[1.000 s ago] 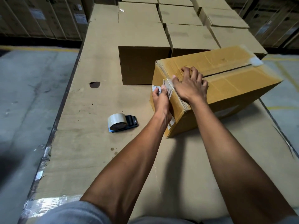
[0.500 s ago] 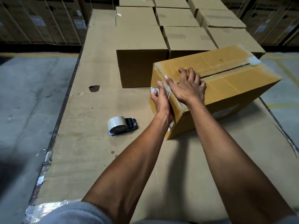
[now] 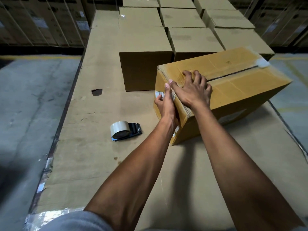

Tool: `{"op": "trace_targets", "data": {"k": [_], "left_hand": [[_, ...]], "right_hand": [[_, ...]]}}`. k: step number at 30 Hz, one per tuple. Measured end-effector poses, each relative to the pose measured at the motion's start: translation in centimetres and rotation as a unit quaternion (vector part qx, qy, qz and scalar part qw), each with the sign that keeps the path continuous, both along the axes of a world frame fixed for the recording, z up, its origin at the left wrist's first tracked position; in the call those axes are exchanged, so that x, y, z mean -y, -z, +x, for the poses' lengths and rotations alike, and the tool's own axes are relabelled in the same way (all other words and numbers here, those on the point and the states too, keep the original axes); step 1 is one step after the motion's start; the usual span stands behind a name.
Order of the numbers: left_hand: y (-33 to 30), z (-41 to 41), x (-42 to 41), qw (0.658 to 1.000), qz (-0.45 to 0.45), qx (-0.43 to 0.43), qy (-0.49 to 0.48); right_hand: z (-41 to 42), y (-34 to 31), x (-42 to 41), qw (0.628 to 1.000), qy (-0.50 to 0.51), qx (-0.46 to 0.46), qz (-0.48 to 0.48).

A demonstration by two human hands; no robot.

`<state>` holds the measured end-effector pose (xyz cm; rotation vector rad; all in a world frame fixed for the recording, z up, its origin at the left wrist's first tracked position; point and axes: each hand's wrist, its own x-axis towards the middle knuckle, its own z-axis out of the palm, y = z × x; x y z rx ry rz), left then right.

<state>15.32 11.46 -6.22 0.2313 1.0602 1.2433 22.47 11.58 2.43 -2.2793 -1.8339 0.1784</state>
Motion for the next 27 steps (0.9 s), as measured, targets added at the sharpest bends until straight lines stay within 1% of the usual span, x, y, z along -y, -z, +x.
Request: {"op": "trace_targets", "data": {"k": [3,8,11,14,17,22,24,27], "left_hand": [[0.3,-0.2,-0.2,1.0,0.001,0.009,0.0],[1.1,-0.6,-0.1,0.999,-0.022,-0.033,-0.013],[0.1,-0.7,0.1,1.0,-0.016,-0.011,-0.013],[-0.5,-0.4,0.4,1.0,0.001,-0.011,0.001],[-0.3,-0.4,0.7,1.0,-0.005,-0.005,0.007],[0.6,-0.7,0.5,0.999,-0.021,-0.041,-0.01],[0.6,-0.8,0.3,0.999,-0.022,-0.035,-0.013],[0.0,-0.7,0.2,1.0,0.005,-0.02,-0.006]], "right_hand": [[0.1,0.2,-0.2,1.0,-0.003,0.001,0.001],[0.0,0.4,-0.4,1.0,-0.009,-0.001,-0.005],[0.1,0.2,-0.2,1.0,-0.009,0.0,-0.008],[0.1,0.0,0.0,1.0,-0.007,-0.004,-0.008],[0.2,0.1,-0.1,1.0,-0.008,-0.005,-0.005],[0.2,0.2,-0.3,1.0,-0.014,-0.005,-0.01],[0.1,0.2,-0.1,1.0,-0.015,-0.009,-0.012],[0.0,-0.1,0.2,1.0,-0.015,-0.011,-0.013]]}}
